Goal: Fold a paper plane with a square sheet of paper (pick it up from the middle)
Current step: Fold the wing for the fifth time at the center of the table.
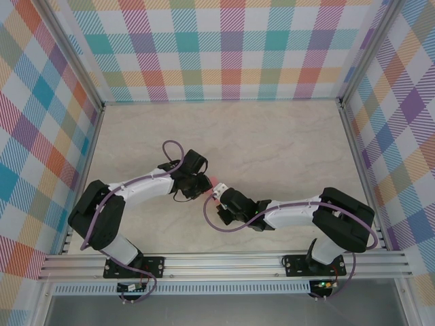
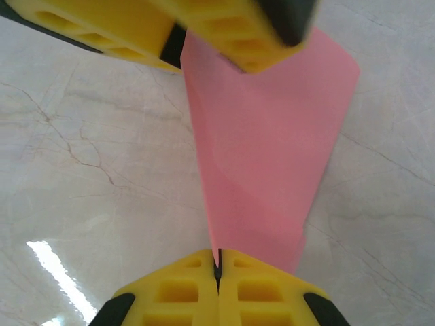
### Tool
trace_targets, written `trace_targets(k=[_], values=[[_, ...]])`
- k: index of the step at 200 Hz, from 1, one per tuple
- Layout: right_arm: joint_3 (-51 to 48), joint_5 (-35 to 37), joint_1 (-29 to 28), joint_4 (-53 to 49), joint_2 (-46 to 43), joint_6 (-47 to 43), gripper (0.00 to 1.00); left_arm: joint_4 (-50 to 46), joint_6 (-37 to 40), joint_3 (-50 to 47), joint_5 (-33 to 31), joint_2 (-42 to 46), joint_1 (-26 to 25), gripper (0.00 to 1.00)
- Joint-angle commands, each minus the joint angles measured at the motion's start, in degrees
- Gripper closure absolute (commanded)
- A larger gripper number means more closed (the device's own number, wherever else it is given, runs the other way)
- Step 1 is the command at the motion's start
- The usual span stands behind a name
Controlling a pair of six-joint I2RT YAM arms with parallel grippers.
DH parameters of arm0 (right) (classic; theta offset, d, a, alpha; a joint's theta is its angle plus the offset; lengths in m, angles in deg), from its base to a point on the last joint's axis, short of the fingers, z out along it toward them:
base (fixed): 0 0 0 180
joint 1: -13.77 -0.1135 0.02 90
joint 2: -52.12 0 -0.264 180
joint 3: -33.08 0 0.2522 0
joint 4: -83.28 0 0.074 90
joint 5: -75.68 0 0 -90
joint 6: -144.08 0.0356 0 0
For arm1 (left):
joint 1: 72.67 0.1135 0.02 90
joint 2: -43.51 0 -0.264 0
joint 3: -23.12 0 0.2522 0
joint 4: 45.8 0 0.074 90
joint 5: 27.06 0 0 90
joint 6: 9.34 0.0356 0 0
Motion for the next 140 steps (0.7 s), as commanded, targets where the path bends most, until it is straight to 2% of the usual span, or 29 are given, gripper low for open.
trace_targets(k=[1,19,37,75,140], values=[[-1.14,-4.07,-0.32,3.81,0.44,5.5,1.0,-3.57,1.57,1.2,-3.74,5.31,-0.17,0.57],[-1.98,-5.22,-0.26,5.9,0.35,8.42,1.0,-4.89,1.64,0.33,-6.1,8.55,-0.16,0.46],[-2.52,-7.05,0.18,7.43,0.58,10.79,1.0,-4.9,1.53,-1.11,-7.41,11.79,-0.17,0.41],[-4.93,-11.83,2.81,11.89,0.56,18.44,1.0,-4.02,1.03,-3.24,-8.57,14.8,-0.17,0.41],[-7.3,-17.09,8.03,12.59,0.24,29.5,1.0,0.95,-0.7,-5.5,-5.0,13.08,-0.17,0.42]])
